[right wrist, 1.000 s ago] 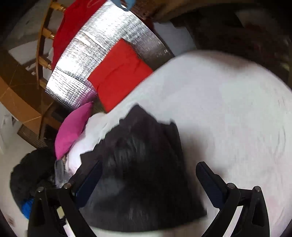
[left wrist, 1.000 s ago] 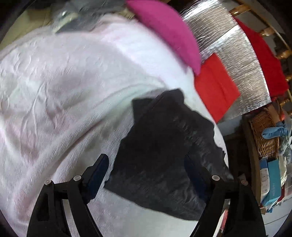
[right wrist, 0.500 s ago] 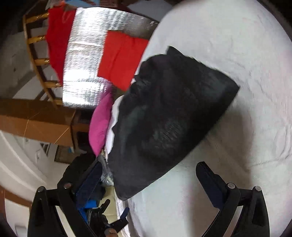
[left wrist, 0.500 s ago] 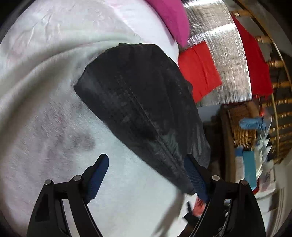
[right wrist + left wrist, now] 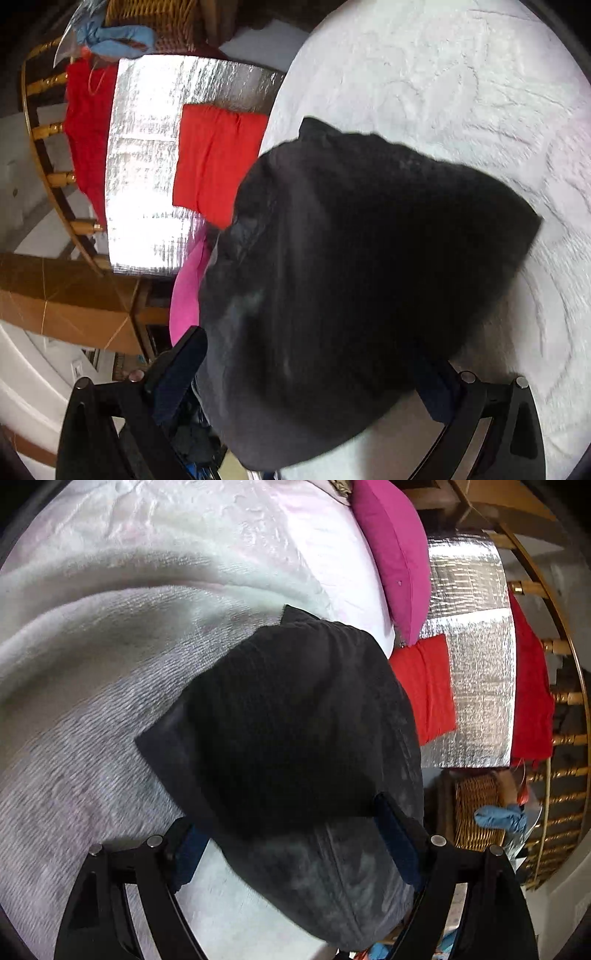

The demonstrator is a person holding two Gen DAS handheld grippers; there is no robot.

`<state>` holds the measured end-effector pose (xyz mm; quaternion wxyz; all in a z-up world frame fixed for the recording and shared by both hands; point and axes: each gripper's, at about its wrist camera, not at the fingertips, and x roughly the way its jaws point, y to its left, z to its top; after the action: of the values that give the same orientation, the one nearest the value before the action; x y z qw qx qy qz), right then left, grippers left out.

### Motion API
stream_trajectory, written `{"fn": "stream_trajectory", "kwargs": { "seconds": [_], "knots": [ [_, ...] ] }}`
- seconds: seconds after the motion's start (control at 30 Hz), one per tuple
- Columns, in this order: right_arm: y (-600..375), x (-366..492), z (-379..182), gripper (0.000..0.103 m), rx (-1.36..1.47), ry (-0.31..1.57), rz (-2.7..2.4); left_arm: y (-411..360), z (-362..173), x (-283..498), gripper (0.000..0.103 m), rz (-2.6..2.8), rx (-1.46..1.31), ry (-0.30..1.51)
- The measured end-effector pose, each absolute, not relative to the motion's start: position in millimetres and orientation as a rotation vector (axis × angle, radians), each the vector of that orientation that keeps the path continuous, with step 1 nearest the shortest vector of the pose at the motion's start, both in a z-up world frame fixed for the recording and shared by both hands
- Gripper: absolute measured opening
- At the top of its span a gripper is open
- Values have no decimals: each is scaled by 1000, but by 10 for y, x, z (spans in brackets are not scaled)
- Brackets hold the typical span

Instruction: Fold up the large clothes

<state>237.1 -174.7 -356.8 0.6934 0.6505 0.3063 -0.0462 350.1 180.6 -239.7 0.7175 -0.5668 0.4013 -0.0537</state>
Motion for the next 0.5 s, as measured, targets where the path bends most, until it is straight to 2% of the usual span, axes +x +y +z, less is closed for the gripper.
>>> {"fn": "stream_trajectory", "kwargs": {
  "seconds": [0.07, 0.13, 0.17, 0.2, 0.23, 0.3, 0.37, 0.5],
  "knots": [
    [-1762, 2462, -3612, 103, 1441, 684, -122, 1822, -2450, 3532, 83, -122, -1261, 874],
    [-1764, 2510, -3590, 100, 1402, 687, -139, 1815, -2488, 3578, 72, -103, -1242, 876],
    [-1755, 2517, -3576, 86, 1374, 696, -163, 1840, -2509, 3574, 63, -94, -1230, 884],
    [-1752, 2499, -3576, 64, 1352, 706, -188, 1839, -2519, 3589, 57, -90, -1229, 880],
    [-1760, 2492, -3599, 57, 1348, 713, -199, 1842, -2509, 3589, 54, -92, -1226, 872],
    [-1789, 2477, -3646, 47, 1394, 711, -190, 1848, -2451, 3535, 43, -91, -1184, 863],
    [-1781, 2448, -3555, 41, 1334, 715, -186, 1827, -2346, 3481, 36, -83, -1134, 850],
    [-1756, 2314, -3334, 38, 1245, 694, -161, 1843, -2155, 3364, 31, -88, -1090, 833]
  ]
}}
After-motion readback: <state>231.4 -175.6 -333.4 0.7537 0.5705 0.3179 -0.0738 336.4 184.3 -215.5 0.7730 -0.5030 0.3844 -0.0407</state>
